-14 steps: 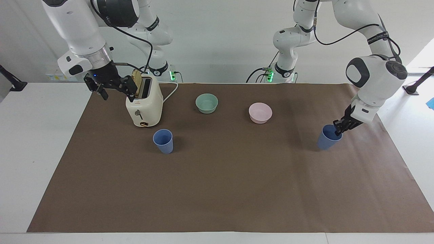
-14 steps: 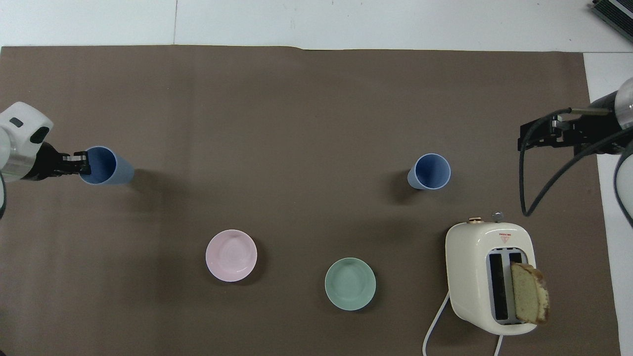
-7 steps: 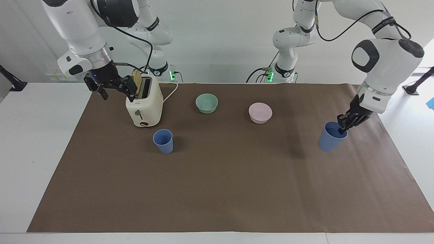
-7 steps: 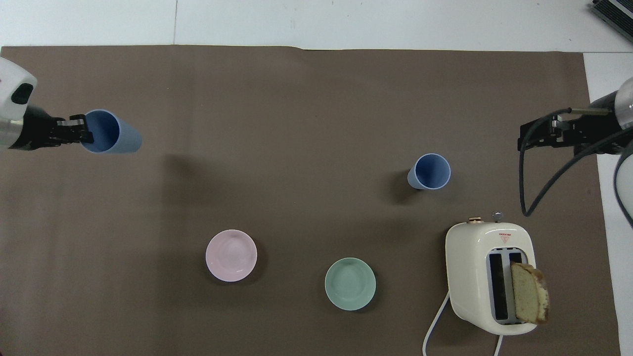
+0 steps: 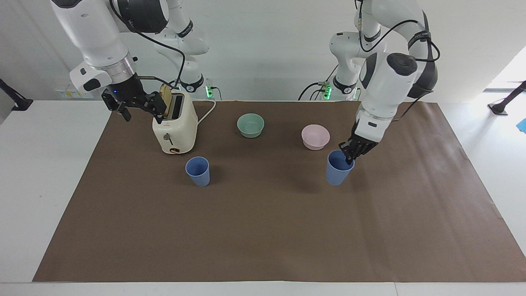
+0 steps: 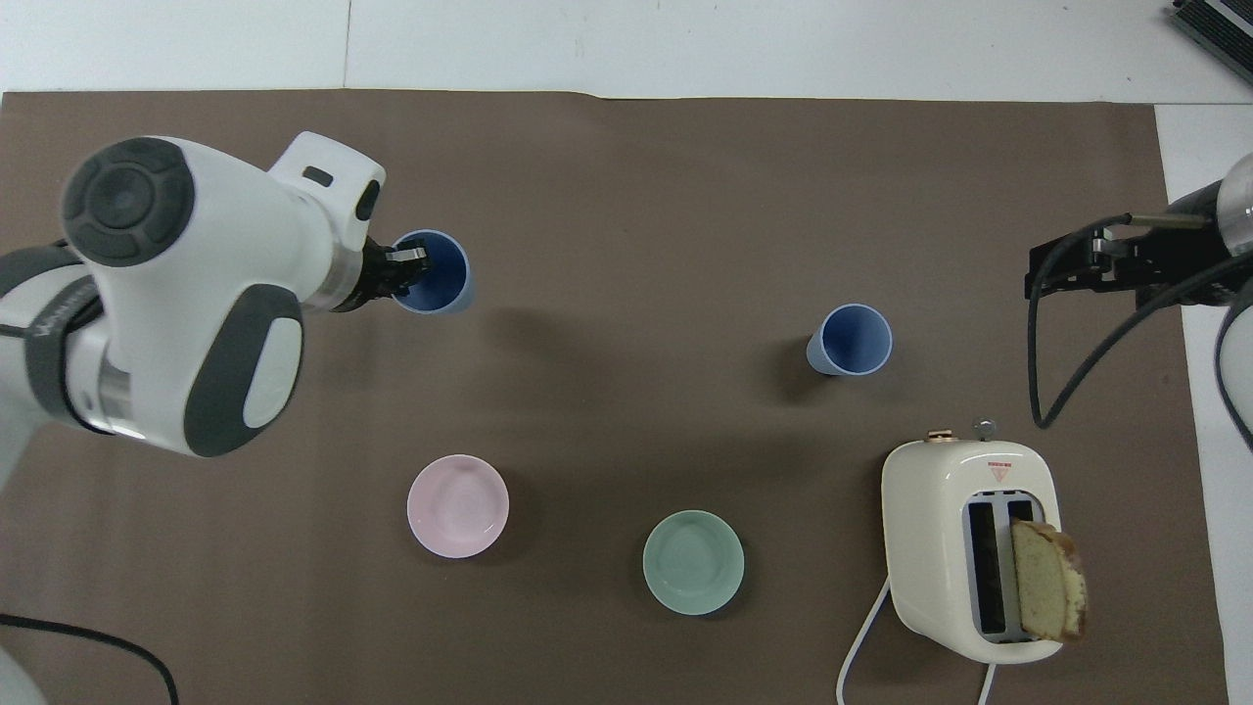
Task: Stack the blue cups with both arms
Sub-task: 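Lift the blue cup with the left gripper and carry it toward the table center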
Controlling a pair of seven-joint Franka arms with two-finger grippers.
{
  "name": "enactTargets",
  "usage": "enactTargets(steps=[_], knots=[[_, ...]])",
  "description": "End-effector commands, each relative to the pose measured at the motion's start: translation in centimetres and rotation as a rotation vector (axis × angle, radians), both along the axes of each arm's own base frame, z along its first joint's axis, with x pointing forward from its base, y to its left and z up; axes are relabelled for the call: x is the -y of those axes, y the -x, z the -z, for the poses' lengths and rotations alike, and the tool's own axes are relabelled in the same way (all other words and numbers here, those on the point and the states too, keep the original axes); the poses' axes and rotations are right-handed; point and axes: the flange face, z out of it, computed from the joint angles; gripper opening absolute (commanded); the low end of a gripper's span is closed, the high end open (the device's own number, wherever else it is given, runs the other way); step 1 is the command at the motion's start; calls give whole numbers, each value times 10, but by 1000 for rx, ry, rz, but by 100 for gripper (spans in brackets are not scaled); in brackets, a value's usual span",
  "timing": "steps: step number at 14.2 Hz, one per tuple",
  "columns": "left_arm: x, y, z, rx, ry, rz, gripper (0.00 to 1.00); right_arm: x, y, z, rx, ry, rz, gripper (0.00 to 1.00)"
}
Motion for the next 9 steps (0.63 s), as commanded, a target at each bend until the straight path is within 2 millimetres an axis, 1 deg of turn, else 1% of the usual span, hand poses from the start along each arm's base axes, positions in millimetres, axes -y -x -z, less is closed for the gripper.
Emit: enactTargets(steps=[1, 3, 4, 5, 8, 9], knots=[[51, 2, 25, 24, -21, -15, 0, 3, 5, -1, 10, 3, -16, 100], [86, 14, 43, 1, -23, 9, 0, 3, 5, -1, 10, 3, -17, 100], [97, 18, 53, -7, -23, 10, 0, 3, 5, -1, 10, 3, -17, 100], [109, 21, 57, -3, -18, 24, 0, 3, 5, -1, 10, 3, -16, 100], [115, 26, 65, -4, -16, 36, 0, 3, 5, -1, 10, 3, -17, 100], [123, 31, 68, -6, -16, 49, 0, 3, 5, -1, 10, 3, -17, 100]])
